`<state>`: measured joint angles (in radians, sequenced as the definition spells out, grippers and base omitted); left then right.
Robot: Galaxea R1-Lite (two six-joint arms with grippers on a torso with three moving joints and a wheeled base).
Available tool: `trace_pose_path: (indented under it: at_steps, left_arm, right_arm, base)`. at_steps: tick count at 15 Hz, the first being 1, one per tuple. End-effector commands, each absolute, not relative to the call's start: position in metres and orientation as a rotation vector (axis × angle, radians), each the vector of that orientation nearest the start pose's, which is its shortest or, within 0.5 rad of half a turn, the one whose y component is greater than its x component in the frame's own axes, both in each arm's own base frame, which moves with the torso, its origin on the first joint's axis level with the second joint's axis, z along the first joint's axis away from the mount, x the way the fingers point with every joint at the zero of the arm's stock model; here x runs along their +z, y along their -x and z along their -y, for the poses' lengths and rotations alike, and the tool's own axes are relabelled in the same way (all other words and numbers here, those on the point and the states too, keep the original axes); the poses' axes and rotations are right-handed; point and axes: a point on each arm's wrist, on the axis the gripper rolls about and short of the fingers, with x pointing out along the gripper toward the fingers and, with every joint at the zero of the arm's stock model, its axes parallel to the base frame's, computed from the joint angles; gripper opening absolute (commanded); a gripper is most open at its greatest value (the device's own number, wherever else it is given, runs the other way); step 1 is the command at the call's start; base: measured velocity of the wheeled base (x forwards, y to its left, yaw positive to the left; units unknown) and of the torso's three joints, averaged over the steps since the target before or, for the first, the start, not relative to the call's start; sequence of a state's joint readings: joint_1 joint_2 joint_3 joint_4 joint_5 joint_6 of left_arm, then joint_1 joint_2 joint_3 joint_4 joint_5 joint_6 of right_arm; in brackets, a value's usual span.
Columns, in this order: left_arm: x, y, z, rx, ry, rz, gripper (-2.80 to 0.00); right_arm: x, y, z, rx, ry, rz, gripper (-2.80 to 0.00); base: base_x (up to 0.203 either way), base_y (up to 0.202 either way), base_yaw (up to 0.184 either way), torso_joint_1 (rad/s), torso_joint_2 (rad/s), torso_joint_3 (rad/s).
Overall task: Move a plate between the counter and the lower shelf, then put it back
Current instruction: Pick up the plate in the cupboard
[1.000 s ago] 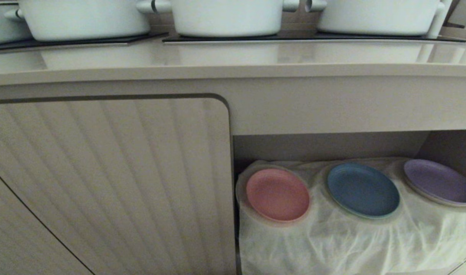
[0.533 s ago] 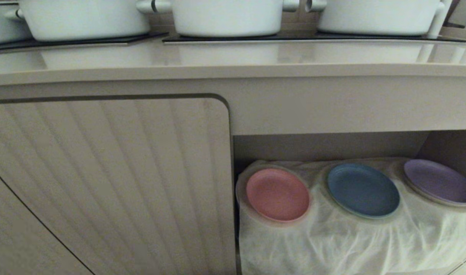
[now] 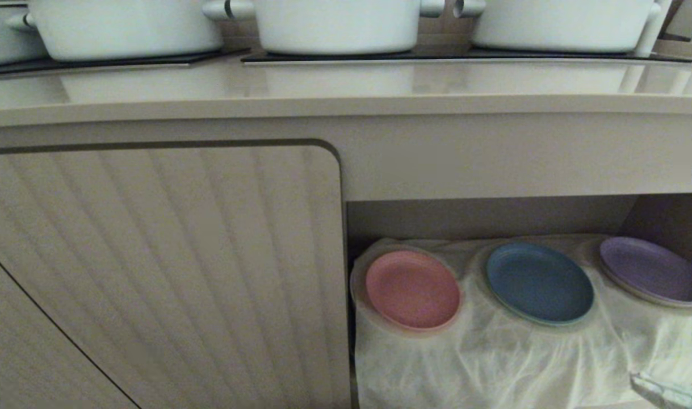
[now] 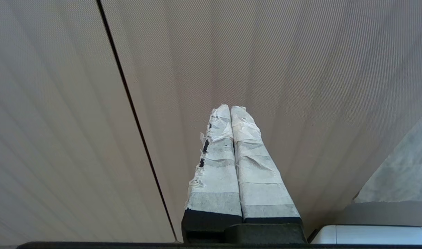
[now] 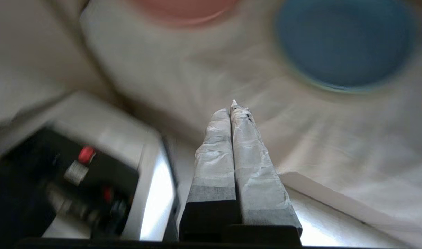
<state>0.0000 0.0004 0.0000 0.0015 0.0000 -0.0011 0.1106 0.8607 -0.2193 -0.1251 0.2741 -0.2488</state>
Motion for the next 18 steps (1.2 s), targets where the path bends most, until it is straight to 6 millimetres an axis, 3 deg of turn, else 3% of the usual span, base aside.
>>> trace_pose_path:
  at_steps: [1, 6, 12, 18]
  left_arm:
    - [0.075, 0.023, 0.0, 0.0, 0.002, -0.002, -2.8]
    - [0.075, 0.023, 0.0, 0.0, 0.002, -0.002, -2.8]
    - [0.075, 0.023, 0.0, 0.0, 0.002, -0.002, -2.8]
    - [0.075, 0.023, 0.0, 0.0, 0.002, -0.002, -2.8]
  right_arm:
    - [0.126, -0.096, -0.018, 0.498, 0.192, -0.573, -2.8]
    - [0.109, -0.122, -0.031, 0.611, 0.209, -0.707, -2.8]
    - [0.084, -0.157, -0.04, 0.612, 0.177, -0.82, -2.8]
    - [0.084, -0.202, -0.056, 0.587, 0.07, -0.845, -2.8]
  base:
    - [0.0, 0.0, 0.0, 0.0, 0.0, 0.0]
    - [0.0, 0.0, 0.0, 0.0, 0.0, 0.0]
    - [0.0, 0.0, 0.0, 0.0, 0.0, 0.0]
    - [0.0, 0.0, 0.0, 0.0, 0.0, 0.0]
